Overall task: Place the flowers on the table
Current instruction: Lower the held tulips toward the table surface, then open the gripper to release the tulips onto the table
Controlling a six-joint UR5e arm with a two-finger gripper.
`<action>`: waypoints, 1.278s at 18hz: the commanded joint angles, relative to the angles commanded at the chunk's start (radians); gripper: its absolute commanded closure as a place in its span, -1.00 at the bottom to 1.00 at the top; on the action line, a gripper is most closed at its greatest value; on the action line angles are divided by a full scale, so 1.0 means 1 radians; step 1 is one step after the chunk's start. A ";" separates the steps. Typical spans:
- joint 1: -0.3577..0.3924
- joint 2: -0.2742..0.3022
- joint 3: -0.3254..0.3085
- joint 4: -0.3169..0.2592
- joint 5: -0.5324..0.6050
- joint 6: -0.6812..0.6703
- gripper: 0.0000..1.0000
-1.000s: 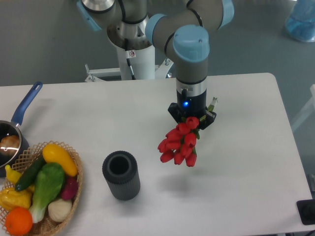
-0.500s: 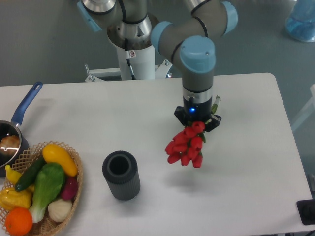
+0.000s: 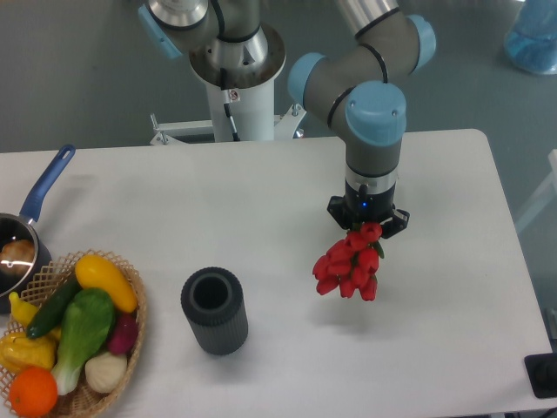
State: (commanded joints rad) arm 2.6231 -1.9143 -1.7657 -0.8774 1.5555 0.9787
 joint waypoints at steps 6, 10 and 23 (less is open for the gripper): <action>0.002 -0.043 0.025 0.003 -0.002 0.005 0.51; 0.002 -0.065 0.031 0.005 -0.002 0.005 0.49; 0.002 -0.074 0.032 0.032 0.000 0.005 -0.17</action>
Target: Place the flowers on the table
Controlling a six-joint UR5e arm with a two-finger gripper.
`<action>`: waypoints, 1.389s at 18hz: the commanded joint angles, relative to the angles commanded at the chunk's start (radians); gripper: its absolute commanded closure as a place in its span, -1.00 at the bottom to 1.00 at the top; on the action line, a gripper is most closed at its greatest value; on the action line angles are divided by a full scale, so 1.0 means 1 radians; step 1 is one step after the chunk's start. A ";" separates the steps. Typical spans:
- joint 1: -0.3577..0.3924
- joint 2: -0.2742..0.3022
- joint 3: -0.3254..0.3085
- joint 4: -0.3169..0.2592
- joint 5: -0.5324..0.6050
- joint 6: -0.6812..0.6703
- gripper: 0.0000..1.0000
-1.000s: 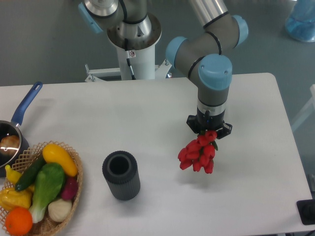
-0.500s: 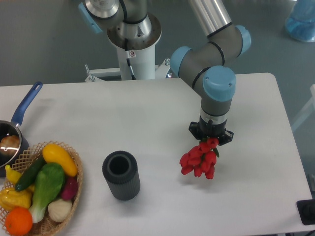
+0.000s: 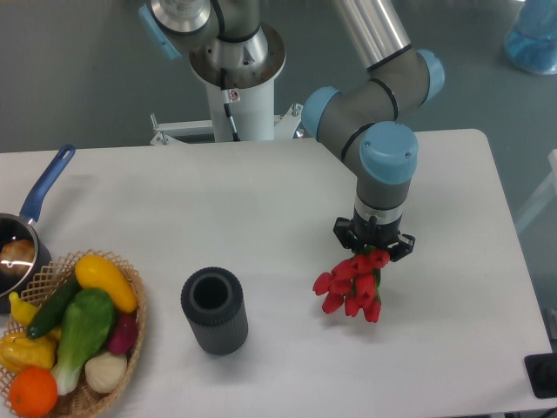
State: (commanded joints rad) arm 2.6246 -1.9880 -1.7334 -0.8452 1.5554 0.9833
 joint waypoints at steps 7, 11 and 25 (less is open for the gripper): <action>0.000 0.000 0.000 0.002 -0.002 0.000 -0.22; 0.005 0.017 0.000 0.000 0.000 0.020 -0.82; 0.003 0.156 0.083 0.064 -0.139 -0.123 -1.00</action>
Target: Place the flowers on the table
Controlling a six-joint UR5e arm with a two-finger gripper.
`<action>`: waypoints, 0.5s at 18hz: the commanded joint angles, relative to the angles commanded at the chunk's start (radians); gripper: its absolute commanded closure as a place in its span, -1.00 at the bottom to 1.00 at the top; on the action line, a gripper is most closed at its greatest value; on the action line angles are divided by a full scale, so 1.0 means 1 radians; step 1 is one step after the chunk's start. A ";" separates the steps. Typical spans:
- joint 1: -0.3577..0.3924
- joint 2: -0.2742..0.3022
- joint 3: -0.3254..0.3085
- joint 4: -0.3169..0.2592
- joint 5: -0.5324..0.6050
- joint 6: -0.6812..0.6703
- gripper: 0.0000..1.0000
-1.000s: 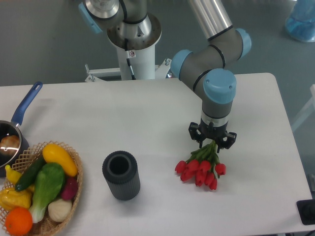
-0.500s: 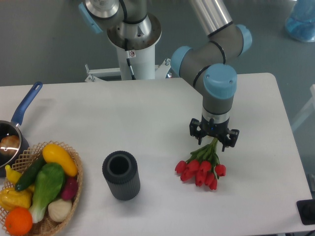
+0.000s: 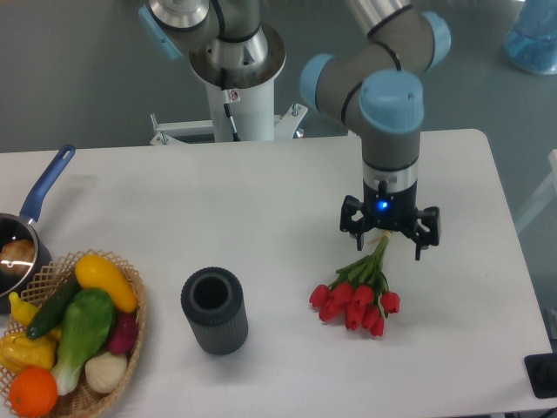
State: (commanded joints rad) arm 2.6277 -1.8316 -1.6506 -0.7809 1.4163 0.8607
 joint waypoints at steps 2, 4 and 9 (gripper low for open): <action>0.008 0.012 0.003 0.000 -0.054 0.004 -1.00; 0.014 0.015 0.009 0.000 -0.056 0.014 -1.00; 0.012 0.022 0.011 0.000 -0.054 0.041 -1.00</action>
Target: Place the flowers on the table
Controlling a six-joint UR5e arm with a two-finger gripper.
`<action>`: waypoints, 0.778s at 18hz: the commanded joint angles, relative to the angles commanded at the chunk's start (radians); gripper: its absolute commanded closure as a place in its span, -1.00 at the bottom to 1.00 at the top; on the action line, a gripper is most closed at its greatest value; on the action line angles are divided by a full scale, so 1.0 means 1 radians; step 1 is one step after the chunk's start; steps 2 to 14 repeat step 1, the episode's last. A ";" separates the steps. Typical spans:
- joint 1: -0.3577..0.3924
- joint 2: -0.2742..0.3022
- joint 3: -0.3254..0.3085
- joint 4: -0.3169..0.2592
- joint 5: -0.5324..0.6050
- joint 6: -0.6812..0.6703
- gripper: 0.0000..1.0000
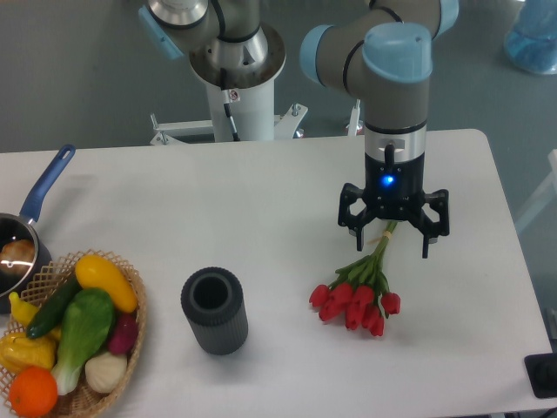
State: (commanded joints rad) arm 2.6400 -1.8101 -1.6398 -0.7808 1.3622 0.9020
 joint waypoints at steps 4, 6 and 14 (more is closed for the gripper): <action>0.002 0.000 0.000 0.000 0.000 0.000 -1.00; 0.002 0.000 0.000 0.000 0.000 0.000 -1.00; 0.002 0.000 0.000 0.000 0.000 0.000 -1.00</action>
